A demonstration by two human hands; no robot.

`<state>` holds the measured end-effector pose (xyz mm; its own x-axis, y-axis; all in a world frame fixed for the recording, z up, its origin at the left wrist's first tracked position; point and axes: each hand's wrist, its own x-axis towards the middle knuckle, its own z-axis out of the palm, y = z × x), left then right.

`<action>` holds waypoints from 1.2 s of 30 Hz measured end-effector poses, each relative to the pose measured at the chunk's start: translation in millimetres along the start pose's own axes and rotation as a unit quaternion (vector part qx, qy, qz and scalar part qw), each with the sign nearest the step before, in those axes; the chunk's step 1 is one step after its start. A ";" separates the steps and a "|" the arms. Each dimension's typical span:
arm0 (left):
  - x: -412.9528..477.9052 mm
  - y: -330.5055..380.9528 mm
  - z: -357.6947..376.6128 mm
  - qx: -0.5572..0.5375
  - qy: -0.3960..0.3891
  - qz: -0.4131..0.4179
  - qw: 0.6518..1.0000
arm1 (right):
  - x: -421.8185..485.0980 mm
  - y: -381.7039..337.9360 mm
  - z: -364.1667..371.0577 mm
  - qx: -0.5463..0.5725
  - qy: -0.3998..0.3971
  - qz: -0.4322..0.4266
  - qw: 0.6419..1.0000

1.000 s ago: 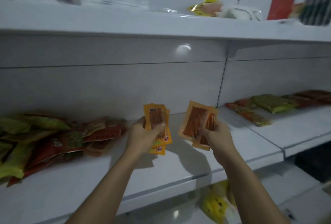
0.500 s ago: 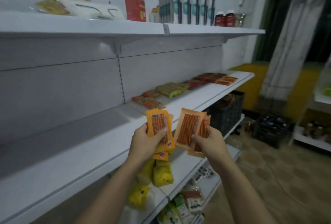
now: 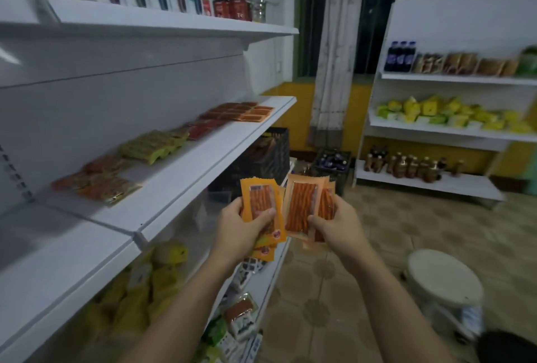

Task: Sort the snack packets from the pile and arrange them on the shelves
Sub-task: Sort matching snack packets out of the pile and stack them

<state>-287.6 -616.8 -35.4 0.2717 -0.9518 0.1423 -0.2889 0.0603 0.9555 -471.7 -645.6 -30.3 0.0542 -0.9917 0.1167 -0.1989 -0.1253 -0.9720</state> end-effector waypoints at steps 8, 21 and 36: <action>121.4 -27.3 42.3 0.002 -0.036 0.015 0.999 | 104.1 27.0 -3.1 -0.043 0.044 0.043 0.997; 288.2 -42.7 93.6 -0.021 -0.069 0.008 0.997 | 265.0 35.8 -2.3 -0.083 0.110 0.060 0.989; 423.5 -32.8 186.7 0.023 -0.018 0.016 0.999 | 429.9 76.6 -58.8 -0.020 0.088 0.009 0.996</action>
<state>-334.5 -1078.0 -54.7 0.2276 -0.9600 0.1629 -0.3389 0.0788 0.9375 -521.2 -1083.3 -42.6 -0.1218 -0.9831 0.1369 -0.2372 -0.1051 -0.9658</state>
